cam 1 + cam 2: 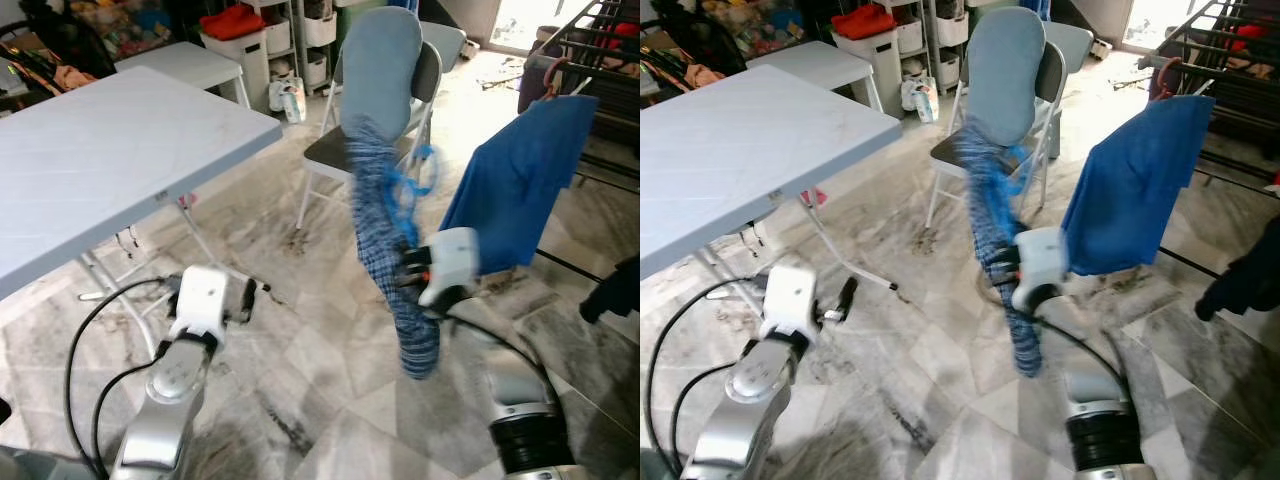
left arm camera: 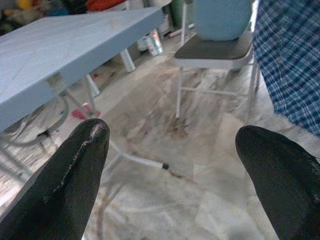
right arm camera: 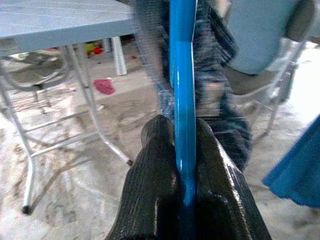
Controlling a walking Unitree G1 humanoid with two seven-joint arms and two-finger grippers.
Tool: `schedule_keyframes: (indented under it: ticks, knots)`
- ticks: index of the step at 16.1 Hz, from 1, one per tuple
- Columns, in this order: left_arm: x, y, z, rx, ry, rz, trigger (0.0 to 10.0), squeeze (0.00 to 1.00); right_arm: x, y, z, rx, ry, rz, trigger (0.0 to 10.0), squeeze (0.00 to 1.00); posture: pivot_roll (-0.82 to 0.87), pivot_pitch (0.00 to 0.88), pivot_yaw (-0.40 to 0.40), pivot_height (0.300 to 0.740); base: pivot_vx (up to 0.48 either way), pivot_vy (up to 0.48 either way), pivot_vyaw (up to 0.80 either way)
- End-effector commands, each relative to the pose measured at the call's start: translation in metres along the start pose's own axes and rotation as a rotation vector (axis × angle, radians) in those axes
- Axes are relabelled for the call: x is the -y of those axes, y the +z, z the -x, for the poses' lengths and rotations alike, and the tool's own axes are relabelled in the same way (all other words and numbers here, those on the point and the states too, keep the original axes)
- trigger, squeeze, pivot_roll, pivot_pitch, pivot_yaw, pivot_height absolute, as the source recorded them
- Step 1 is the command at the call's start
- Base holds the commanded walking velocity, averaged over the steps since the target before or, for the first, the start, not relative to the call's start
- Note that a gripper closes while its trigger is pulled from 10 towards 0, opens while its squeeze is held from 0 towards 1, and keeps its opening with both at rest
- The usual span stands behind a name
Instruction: Hang hanger
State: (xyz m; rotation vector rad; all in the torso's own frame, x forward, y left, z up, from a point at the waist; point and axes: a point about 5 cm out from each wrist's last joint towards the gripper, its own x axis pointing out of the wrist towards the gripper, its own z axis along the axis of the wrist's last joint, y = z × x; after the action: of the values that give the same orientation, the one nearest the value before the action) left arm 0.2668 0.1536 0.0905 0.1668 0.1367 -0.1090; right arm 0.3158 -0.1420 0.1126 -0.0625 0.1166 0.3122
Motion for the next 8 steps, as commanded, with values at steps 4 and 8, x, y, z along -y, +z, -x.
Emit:
schedule_keyframes:
  ticks: [4,8]
  knots:
    - [0.011,0.003,-0.004,0.02,-0.04,0.035,10.0,0.0,0.004,0.004,0.003,0.033,-0.01,0.019,10.0,0.0,-0.08,0.0,0.052,0.74,0.066,0.0,0.0]
    - [0.018,0.001,-0.001,0.019,-0.054,0.061,10.0,0.0,0.003,0.002,0.006,0.027,0.001,0.038,10.0,0.0,-0.09,0.0,0.035,0.74,0.331,0.0,0.0]
